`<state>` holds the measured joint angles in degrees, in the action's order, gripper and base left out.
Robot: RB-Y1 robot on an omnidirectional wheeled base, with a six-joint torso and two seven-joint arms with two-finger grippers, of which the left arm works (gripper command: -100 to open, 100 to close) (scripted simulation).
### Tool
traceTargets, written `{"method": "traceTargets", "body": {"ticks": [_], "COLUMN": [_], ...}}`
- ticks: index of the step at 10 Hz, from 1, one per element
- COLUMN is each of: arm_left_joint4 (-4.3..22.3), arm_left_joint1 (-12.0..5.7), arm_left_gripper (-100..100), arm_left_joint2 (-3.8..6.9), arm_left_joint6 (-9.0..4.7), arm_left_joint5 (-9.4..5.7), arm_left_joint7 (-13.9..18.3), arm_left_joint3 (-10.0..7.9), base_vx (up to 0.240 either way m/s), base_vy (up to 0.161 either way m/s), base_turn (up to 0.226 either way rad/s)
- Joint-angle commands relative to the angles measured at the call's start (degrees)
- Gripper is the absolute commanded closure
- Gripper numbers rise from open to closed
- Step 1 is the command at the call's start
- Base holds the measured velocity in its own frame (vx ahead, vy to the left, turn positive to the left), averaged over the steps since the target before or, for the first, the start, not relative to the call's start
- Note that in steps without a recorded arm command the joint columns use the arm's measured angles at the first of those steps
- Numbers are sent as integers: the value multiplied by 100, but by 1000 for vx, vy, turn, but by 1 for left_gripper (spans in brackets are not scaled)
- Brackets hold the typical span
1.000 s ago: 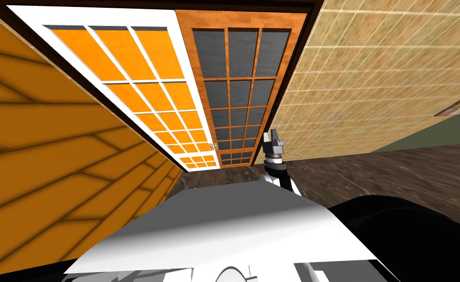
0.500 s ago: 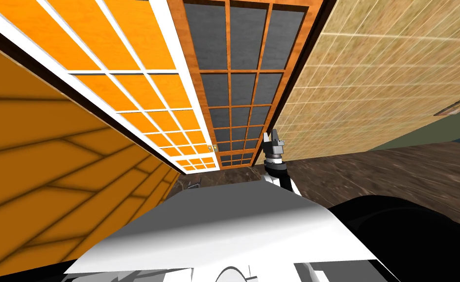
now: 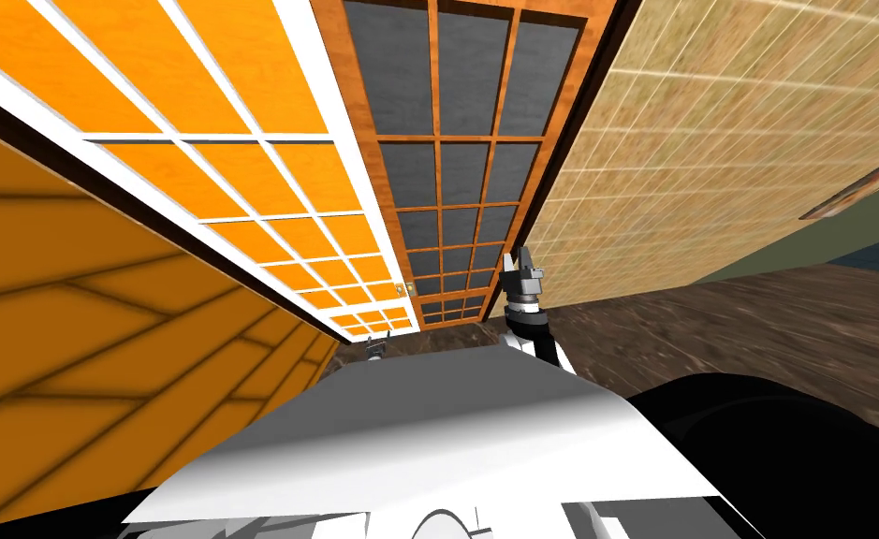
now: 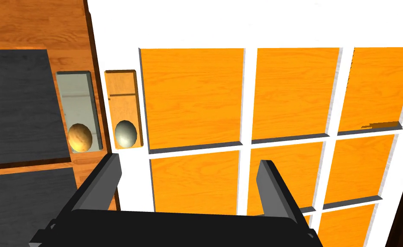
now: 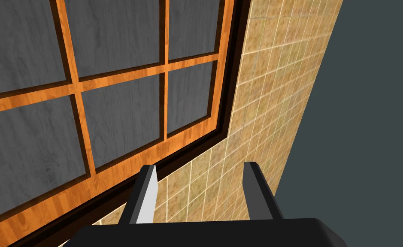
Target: Pull the door open
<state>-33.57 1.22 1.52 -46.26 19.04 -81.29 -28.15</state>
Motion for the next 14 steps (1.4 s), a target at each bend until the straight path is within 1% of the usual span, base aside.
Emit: {"method": "traceTargets", "body": {"ticks": [1,2,4,5,6,7,8,10,11,12,13,14], "arm_left_joint4": [177,137,85,85,46,46,0,0,-48,-80,-80,-126], "arm_left_joint1": [-147,-278,-452,-452,-583,-583,-722,-722,-863,-957,-957,-1096], "arm_left_gripper": [-100,-100,-100,-100,-100,-100,-100,-100,-100,-100,-100,-100], "arm_left_joint2": [28,-35,-118,-118,-180,-180,-238,-238,-296,-335,-335,-392], "arm_left_joint6": [-65,-82,-103,-103,-119,-119,-137,-137,-155,-166,-166,-184], "arm_left_joint5": [-13,7,33,33,52,52,69,69,85,95,95,111], "arm_left_joint7": [-28,-31,-35,-35,-37,-37,-37,-37,-37,-37,-37,-37], "arm_left_joint3": [-30,-9,20,20,42,42,75,75,111,135,135,170], "base_vx": [125,128,158,101,111,107,145,95,121,180,125,160], "base_vy": [35,21,55,34,40,36,25,18,30,61,37,23], "base_turn": [-18,-62,-87,-17,-53,-45,-88,-14,-74,-116,-28,-63]}}
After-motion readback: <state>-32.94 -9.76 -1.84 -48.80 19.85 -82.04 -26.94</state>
